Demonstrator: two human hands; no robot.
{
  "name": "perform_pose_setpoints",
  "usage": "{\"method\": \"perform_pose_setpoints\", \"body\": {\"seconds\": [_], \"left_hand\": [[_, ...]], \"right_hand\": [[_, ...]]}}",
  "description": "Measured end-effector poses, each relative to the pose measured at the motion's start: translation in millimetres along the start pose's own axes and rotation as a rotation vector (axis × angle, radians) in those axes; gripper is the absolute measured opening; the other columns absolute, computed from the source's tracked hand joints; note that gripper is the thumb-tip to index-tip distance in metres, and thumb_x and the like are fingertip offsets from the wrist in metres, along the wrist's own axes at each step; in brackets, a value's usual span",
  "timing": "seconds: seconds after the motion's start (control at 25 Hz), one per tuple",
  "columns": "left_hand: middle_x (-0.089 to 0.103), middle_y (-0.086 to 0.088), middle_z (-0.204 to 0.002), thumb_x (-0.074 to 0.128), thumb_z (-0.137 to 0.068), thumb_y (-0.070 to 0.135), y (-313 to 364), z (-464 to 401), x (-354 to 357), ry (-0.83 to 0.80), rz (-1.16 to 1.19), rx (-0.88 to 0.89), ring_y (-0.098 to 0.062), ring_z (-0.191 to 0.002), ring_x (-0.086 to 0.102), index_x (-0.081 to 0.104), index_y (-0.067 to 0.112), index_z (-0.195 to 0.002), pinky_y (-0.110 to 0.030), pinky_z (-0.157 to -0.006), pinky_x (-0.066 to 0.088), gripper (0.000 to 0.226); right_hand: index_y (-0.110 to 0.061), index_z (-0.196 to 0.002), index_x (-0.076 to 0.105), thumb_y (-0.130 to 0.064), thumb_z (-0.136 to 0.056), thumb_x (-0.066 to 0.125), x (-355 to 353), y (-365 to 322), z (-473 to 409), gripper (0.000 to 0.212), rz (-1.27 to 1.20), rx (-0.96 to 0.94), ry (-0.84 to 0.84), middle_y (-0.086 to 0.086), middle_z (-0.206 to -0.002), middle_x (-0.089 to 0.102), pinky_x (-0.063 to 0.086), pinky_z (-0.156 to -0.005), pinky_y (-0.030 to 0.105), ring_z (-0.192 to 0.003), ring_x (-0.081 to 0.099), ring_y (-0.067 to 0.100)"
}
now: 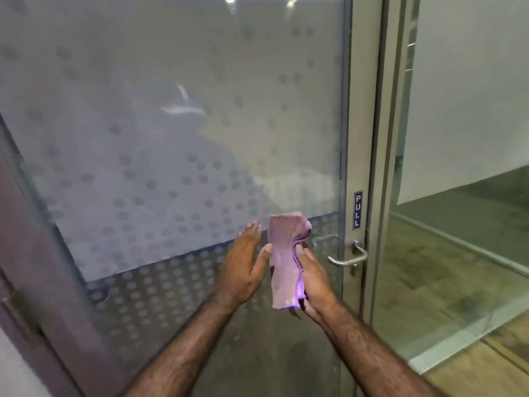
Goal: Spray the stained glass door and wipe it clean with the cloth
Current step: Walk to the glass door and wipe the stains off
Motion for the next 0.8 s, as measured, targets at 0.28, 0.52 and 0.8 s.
{"method": "perform_pose_setpoints", "body": {"seconds": [0.28, 0.52, 0.8], "left_hand": [[0.072, 0.020, -0.130, 0.064, -0.098, 0.047, 46.3, 34.2, 87.1, -0.124, 0.610, -0.247, 0.003, -0.120, 0.068, 0.059, 0.038, -0.140, -0.040, -0.109, 0.057, 0.044], [0.069, 0.024, -0.130, 0.064, -0.103, 0.040, 87.0, 42.5, 135.7, -0.257, 0.672, -0.302, 0.011, -0.117, 0.065, 0.057, 0.051, -0.135, -0.031, -0.107, 0.055, 0.034], [0.069, 0.008, -0.106, 0.076, -0.090, 0.028, 141.9, 36.4, 198.5, -0.472, 0.521, -0.125, -0.007, -0.105, 0.066, 0.075, 0.023, -0.105, -0.030, -0.096, 0.052, 0.016]], "right_hand": [[0.002, -0.151, 0.059, -0.042, -0.081, 0.093, -57.6, 20.1, 34.2, 0.090, -0.458, 0.129, -0.027, 0.027, -0.159, 0.053, 0.028, -0.134, 0.051, -0.153, 0.047, 0.038], [-0.009, -0.145, 0.064, -0.062, -0.094, 0.075, -127.4, 22.2, 83.1, 0.074, -0.474, 0.180, -0.030, 0.013, -0.125, 0.072, 0.050, -0.108, 0.041, -0.117, 0.066, 0.028], [-0.006, -0.146, 0.061, -0.062, -0.109, 0.052, -200.4, 1.9, 148.8, 0.068, -0.485, 0.154, 0.092, 0.011, -0.127, 0.072, 0.047, -0.111, 0.038, -0.118, 0.067, 0.024]]}}
Point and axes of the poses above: each hand's wrist, its own z-axis away from the middle knuckle, its own x-axis out of the palm, y = z × x, the point moved 5 cm from there along -z, towards the middle knuckle
